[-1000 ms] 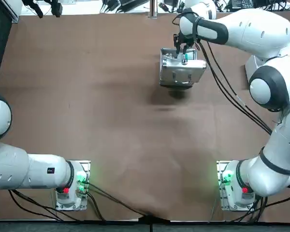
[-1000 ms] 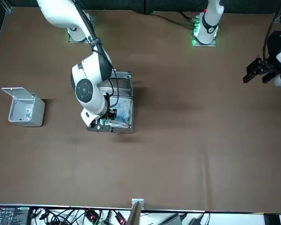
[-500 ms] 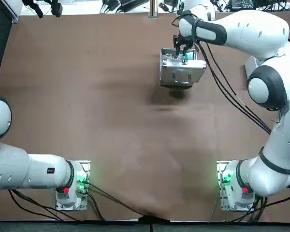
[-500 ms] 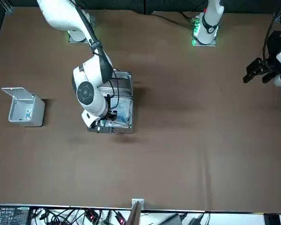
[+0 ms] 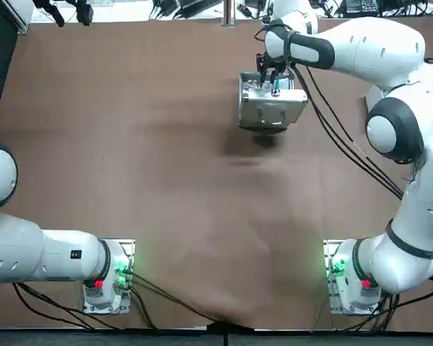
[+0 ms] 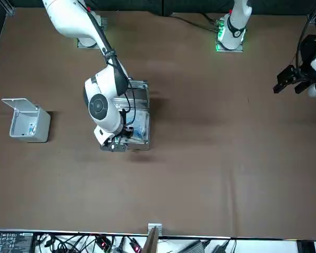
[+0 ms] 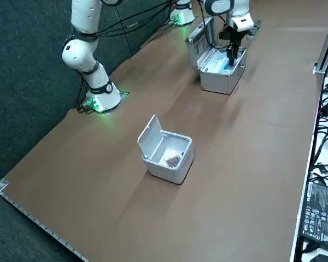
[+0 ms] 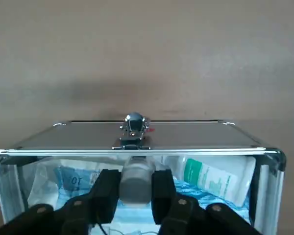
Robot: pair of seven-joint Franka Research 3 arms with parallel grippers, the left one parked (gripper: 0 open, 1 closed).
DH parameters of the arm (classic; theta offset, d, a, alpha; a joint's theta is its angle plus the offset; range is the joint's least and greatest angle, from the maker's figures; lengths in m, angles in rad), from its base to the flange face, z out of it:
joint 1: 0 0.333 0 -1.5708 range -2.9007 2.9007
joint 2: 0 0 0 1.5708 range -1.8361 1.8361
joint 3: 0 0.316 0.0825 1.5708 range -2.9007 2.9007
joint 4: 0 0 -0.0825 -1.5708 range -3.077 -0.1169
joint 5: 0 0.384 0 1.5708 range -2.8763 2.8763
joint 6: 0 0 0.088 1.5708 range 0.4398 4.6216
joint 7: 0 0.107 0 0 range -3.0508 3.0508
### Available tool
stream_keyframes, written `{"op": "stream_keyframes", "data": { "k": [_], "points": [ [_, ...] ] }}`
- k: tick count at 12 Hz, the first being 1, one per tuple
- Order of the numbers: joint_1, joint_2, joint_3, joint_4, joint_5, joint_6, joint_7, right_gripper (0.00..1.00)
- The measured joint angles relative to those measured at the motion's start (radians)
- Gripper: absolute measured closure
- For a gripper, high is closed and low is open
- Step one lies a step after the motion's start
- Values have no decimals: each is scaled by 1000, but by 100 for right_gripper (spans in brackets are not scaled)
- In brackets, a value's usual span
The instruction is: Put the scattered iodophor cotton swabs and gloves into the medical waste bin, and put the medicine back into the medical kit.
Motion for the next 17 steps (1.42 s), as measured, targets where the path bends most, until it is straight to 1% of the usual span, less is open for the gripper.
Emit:
{"op": "stream_keyframes", "data": {
  "k": [2,3,6,7,10,14,17],
  "points": [
    [0,4,0,3,0,4,0,60],
    [0,4,-1,5,-1,3,0,56],
    [-1,1,-10,14,-4,3,-1,23],
    [-5,-17,-17,29,-5,-14,-2,1],
    [-16,-63,-20,37,-5,-78,-2,0],
    [-43,-118,-21,38,-4,-102,-2,0],
    [-72,-176,-23,40,-5,-160,-5,0]
  ]
}}
